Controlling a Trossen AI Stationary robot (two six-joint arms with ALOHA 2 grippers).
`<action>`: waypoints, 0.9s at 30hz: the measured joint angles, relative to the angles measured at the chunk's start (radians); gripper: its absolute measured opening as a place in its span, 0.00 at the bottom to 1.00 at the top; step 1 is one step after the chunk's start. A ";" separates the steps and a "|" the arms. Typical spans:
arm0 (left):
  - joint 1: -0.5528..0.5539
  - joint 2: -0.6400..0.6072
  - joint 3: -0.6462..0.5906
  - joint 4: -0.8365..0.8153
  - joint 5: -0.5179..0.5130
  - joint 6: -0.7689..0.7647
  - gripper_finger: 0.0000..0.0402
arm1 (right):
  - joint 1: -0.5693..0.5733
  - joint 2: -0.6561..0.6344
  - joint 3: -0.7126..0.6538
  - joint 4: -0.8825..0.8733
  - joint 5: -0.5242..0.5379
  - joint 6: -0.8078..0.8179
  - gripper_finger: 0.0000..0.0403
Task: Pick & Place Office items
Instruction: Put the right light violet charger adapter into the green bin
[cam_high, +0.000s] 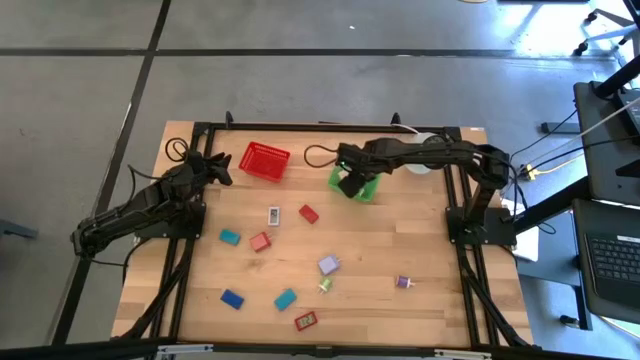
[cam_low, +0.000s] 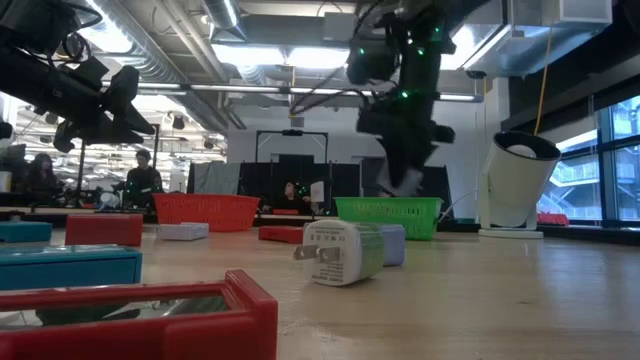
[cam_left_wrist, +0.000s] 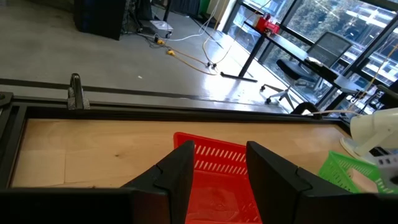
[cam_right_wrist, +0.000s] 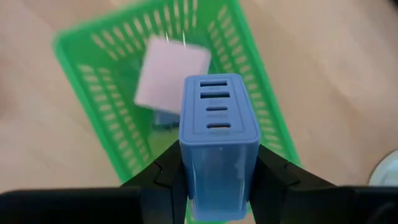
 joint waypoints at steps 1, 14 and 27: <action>0.000 0.000 0.000 0.000 0.000 0.000 0.35 | -0.005 0.000 -0.014 0.011 0.000 0.000 0.30; 0.000 0.000 0.000 0.000 0.000 0.000 0.35 | -0.073 -0.001 -0.128 0.177 0.003 -0.008 0.30; 0.000 0.000 0.000 0.000 0.000 0.000 0.35 | -0.073 -0.001 -0.128 0.205 0.024 -0.013 0.48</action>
